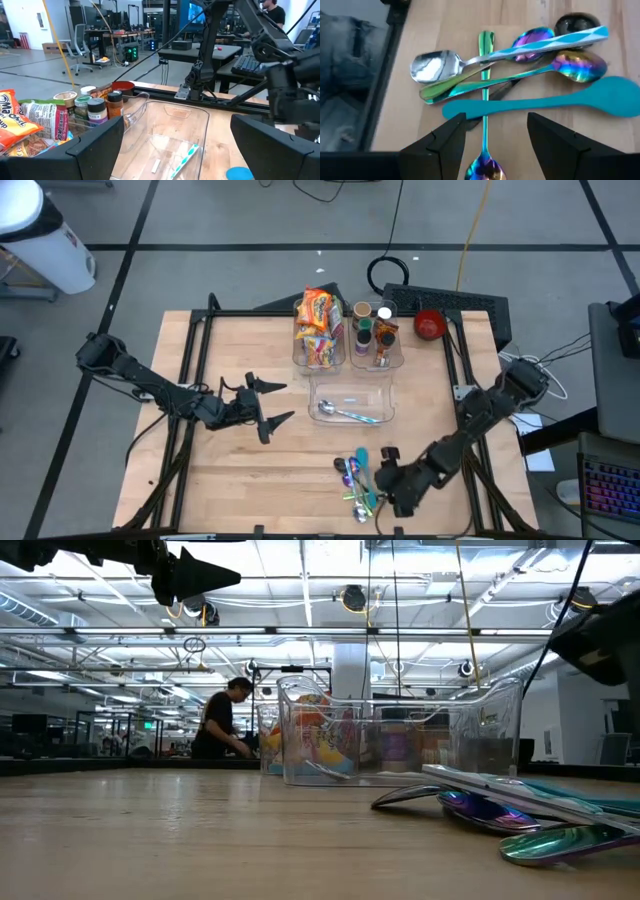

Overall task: Pick & Place Food Item
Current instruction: Put the right blue green spoon into the bottom transparent bin

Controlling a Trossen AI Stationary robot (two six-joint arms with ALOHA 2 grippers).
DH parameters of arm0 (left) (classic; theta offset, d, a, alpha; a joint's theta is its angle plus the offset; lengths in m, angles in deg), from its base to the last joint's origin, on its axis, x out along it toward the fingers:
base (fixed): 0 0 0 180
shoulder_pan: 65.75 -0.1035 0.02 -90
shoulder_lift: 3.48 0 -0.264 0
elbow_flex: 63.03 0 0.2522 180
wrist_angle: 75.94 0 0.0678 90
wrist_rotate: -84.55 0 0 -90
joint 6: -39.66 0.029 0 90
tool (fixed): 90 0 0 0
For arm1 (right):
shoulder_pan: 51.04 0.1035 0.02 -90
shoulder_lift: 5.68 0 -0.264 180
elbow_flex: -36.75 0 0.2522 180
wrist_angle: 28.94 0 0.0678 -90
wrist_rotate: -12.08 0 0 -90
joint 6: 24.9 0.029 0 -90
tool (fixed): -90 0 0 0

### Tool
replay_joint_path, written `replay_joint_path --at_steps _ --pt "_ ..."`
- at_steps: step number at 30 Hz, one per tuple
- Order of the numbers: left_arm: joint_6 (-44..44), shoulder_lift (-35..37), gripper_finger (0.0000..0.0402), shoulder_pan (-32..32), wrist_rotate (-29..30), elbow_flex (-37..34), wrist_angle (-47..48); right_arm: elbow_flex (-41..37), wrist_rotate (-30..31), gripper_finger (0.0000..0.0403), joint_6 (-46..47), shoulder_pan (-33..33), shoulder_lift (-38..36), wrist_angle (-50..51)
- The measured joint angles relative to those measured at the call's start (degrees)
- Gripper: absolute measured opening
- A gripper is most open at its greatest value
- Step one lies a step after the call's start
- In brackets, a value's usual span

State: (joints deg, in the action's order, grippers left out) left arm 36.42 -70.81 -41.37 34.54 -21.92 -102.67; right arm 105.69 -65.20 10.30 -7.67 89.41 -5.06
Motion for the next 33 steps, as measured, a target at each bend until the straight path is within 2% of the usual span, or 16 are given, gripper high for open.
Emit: replay_joint_path --at_steps 3,8,17,21,29,33 --pt "0.00 0.00 0.0374 0.00 0.00 0.00 0.02 -0.02 3.75 0.0202 -0.21 1.97 1.85 0.09" --pt "0.00 0.00 0.0374 0.00 0.00 0.00 0.00 0.00 0.88 0.0202 0.53 1.67 3.64 2.17" --pt "0.00 0.00 0.0374 0.01 0.00 0.00 -0.01 0.13 0.97 0.0196 1.34 0.47 4.96 8.25" --pt "0.00 0.00 0.0374 0.01 0.00 0.00 0.00 0.20 0.46 0.0157 2.08 -1.33 4.91 9.48" --pt "0.00 0.00 0.0374 0.02 0.00 0.00 0.00 0.20 0.48 0.0019 1.19 -3.57 4.93 11.02" --pt "0.00 0.00 0.0374 0.02 0.00 0.00 0.00 0.12 0.60 0.0015 1.86 -4.15 4.58 11.11"
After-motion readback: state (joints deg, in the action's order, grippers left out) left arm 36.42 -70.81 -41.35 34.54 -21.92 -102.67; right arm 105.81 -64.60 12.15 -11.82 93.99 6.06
